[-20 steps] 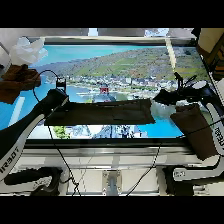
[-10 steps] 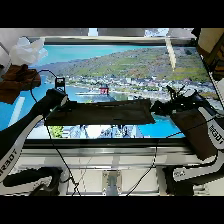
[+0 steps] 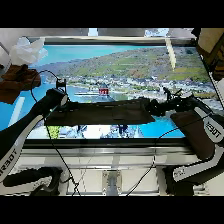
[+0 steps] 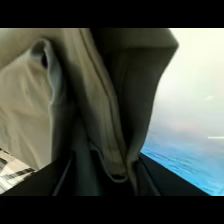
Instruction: Fold the shirts.
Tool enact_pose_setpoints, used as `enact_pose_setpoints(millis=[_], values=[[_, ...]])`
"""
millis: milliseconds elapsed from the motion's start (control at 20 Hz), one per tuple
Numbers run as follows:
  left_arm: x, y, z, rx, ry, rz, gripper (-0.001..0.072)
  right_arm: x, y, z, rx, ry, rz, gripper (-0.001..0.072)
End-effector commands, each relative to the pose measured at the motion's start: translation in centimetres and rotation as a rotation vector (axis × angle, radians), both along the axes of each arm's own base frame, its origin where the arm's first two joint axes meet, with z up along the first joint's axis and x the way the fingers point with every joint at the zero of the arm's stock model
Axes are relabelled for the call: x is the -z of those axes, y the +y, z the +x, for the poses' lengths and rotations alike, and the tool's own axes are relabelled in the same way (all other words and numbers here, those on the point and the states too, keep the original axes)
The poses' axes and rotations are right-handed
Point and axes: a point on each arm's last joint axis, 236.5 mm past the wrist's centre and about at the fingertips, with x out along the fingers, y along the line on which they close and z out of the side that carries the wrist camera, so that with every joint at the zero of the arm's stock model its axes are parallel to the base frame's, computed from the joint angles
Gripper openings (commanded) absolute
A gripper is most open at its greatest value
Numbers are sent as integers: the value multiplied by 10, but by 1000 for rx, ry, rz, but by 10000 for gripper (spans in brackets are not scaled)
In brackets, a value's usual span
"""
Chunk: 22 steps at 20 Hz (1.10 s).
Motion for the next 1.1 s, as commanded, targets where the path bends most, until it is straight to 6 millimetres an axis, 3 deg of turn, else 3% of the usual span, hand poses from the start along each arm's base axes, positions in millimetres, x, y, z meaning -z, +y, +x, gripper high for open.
enact_pose_setpoints(millis=[0,300,650,850,1050], values=[[0,-3,-1,4,7,-12,215,-14,14,9,25,-24,89,455],[2,-16,0,-8,-2,-75,215,-39,29,24,59,-85,210,454],[2,-19,0,-9,-3,-87,215,-28,23,15,38,-53,160,438],[2,-23,0,-13,-4,-104,215,1,8,-4,12,43,15,369],[1,-36,6,2,-28,-159,215,6,20,-3,-20,26,-21,369]])
